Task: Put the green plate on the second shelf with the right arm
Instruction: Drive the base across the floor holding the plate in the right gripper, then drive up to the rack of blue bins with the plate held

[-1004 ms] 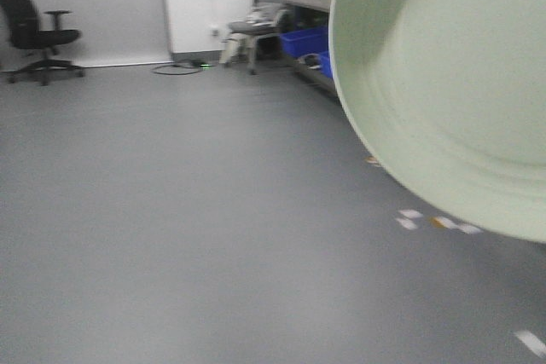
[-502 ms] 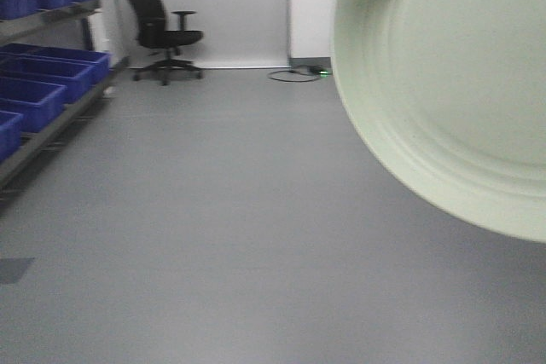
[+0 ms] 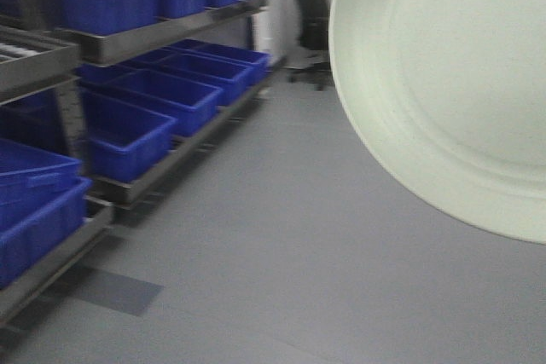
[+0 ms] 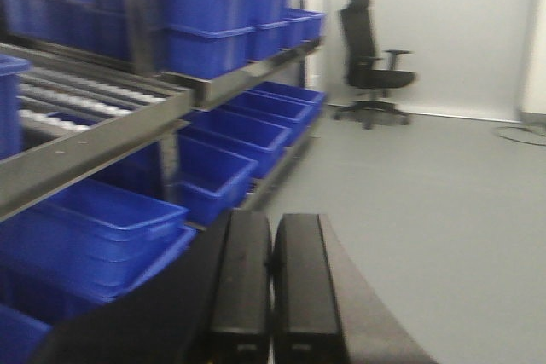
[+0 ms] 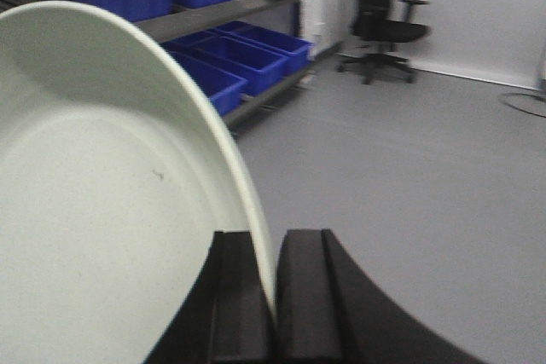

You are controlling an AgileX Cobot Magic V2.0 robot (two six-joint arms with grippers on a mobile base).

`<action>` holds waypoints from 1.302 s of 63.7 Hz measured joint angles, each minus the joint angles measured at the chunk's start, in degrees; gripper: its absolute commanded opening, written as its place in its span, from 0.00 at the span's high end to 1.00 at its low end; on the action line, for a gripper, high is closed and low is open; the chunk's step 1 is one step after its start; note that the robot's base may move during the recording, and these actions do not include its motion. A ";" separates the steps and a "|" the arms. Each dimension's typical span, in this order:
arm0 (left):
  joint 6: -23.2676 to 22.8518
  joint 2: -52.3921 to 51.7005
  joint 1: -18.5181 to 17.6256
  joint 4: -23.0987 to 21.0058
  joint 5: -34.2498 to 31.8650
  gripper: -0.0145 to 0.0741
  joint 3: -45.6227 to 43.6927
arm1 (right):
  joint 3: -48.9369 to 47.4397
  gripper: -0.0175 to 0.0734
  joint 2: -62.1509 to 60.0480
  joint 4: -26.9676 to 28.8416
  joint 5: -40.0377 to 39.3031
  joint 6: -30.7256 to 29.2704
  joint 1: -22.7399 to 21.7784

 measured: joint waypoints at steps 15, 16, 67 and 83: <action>0.00 0.00 0.00 0.00 0.00 0.69 0.00 | 0.00 0.75 0.00 0.00 0.00 0.00 0.00; 0.00 0.00 0.00 0.00 0.00 0.69 0.00 | 0.00 0.75 0.00 0.00 0.00 0.00 0.00; 0.00 0.00 0.00 0.00 0.00 0.69 0.00 | 0.00 0.75 0.00 0.00 0.00 0.00 0.00; 0.00 0.00 0.00 0.00 0.00 0.69 0.00 | 0.00 0.75 0.00 0.00 0.00 0.00 0.00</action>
